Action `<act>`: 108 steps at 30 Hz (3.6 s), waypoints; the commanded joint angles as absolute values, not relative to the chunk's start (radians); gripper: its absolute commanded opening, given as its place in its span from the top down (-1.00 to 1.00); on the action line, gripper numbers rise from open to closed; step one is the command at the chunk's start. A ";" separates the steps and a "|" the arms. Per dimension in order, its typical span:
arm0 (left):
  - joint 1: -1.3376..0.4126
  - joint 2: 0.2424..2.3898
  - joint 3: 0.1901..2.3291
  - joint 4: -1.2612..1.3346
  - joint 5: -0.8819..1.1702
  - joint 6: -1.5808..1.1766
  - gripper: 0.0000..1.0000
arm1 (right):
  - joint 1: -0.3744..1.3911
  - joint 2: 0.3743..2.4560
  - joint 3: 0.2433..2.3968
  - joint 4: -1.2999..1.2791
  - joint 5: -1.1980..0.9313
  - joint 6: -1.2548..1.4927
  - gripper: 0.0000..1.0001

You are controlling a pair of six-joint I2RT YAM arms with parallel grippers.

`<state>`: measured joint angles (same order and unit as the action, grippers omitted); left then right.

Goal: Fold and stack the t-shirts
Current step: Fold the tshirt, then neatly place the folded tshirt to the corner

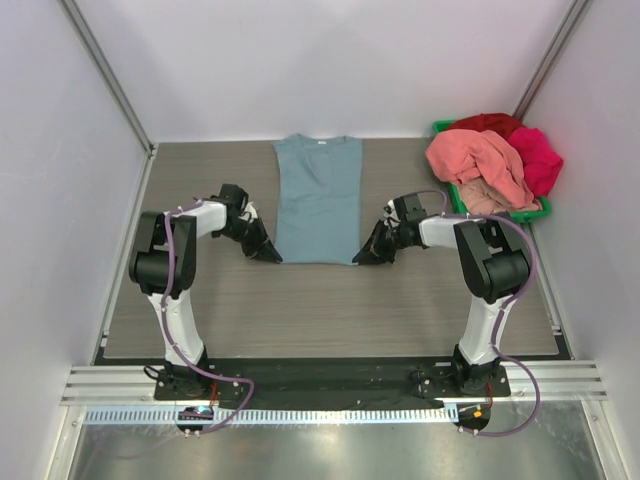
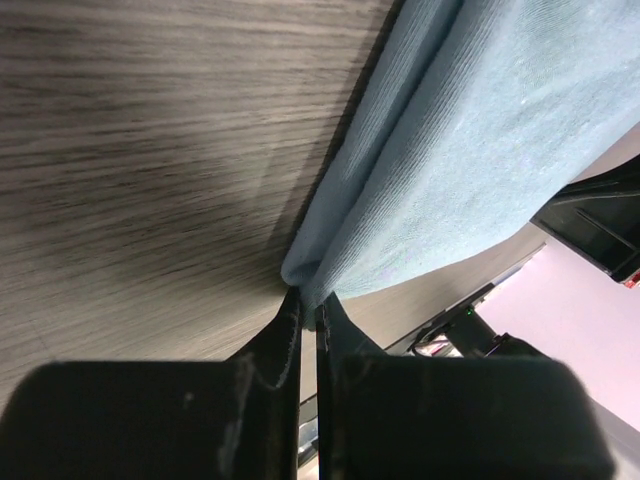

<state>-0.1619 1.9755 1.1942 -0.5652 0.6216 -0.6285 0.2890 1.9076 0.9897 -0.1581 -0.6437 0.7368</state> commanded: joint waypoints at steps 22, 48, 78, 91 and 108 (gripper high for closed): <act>-0.221 1.559 1.158 -0.627 0.696 -0.646 1.00 | 0.282 1.390 0.936 -0.440 -0.660 0.546 0.97; -0.218 2.043 1.880 -0.684 0.584 -0.399 1.00 | 0.129 1.744 1.356 -0.255 -0.635 0.474 0.97; -0.216 2.300 2.216 -0.604 0.250 -0.299 -0.61 | 0.077 2.152 1.843 -0.132 -0.672 0.506 -0.19; -0.134 2.382 2.055 -0.552 0.615 -0.446 -0.56 | 0.121 2.249 1.782 -0.147 -0.689 0.491 -0.16; -0.140 2.655 2.169 -0.218 0.910 -0.696 -0.22 | 0.161 2.364 1.835 -0.219 -0.632 0.425 -0.15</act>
